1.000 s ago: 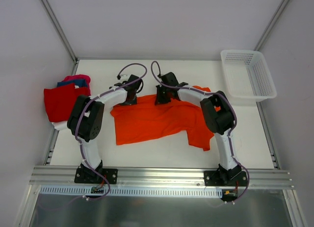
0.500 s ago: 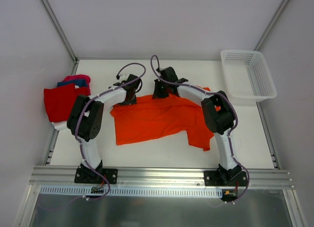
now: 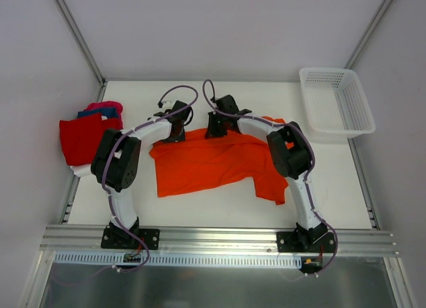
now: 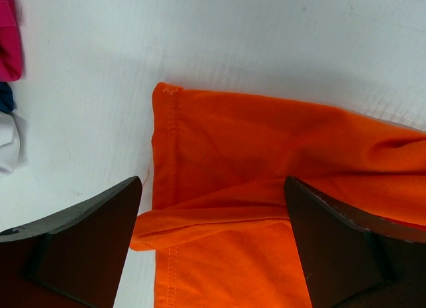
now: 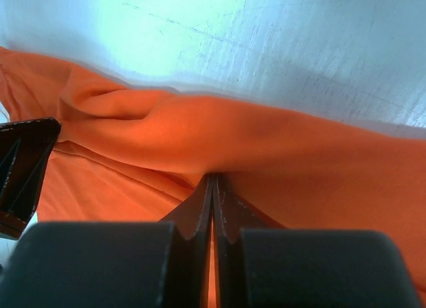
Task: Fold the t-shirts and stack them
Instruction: Fold the tshirt
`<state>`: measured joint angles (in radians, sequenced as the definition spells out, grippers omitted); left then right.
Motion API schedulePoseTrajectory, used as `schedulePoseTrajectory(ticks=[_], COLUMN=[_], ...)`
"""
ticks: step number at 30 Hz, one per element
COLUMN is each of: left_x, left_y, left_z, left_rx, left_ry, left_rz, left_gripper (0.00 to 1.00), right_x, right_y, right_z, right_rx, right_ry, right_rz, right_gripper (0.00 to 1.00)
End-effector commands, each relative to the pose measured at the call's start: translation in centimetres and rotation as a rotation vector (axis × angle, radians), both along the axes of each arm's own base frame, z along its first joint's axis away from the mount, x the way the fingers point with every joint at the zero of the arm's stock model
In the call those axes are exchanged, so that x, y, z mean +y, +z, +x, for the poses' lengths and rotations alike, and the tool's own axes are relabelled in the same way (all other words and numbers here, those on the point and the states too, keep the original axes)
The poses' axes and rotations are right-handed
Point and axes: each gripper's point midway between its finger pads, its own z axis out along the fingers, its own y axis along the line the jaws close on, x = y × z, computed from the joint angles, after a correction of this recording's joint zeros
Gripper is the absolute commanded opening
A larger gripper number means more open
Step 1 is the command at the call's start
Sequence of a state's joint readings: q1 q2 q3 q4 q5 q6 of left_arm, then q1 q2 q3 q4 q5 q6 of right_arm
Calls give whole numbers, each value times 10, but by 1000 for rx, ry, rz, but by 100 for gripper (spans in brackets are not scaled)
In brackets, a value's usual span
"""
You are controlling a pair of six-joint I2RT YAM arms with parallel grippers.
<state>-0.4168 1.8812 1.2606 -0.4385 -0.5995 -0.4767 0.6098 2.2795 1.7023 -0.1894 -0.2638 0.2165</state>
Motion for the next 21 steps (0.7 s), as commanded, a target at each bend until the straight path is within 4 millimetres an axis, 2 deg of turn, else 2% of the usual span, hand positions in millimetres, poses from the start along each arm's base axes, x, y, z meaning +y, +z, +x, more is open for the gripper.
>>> schedulePoseTrajectory(ticks=[1,2,3,4,7,8,10,16,20,21], left_x=[3,3,3,4,3,4,4,4,4,4], left_y=[-3,-3,-3,-3,-4,-5,-4,-3,-1,1], left_z=[-1,0,0,0,0,0,-1,-1,-2,-2], left_rx=[17,17,16,18,21,22,23,19,17,16], left_ry=[-5,-7,-5,-5,-6,-4,-5,-6,-11,-12], left_rz=[-6,-7,-7,-9,-11,-13,-12,-13,-14,-14], left_gripper=[89,89,89,89,89,89,89,89,89,89], right_x=[-6,-8,-14,-15,-30,-32,-40,-55,-55,-55], right_y=[-7,-6,-13,-5,-11,-3,-6,9,18,12], right_z=[-22,-24,-34,-36,-51,-53,-62,-67,-59,-57], right_rx=[44,43,61,45,53,40,49,11,-17,-8], right_ry=[8,8,10,11,5,6,6,-6,-8,-4], right_rz=[-27,-32,-50,-47,-93,-87,-111,-152,-175,-188], right_gripper=[1,0,0,1,1,1,1,1,0,1])
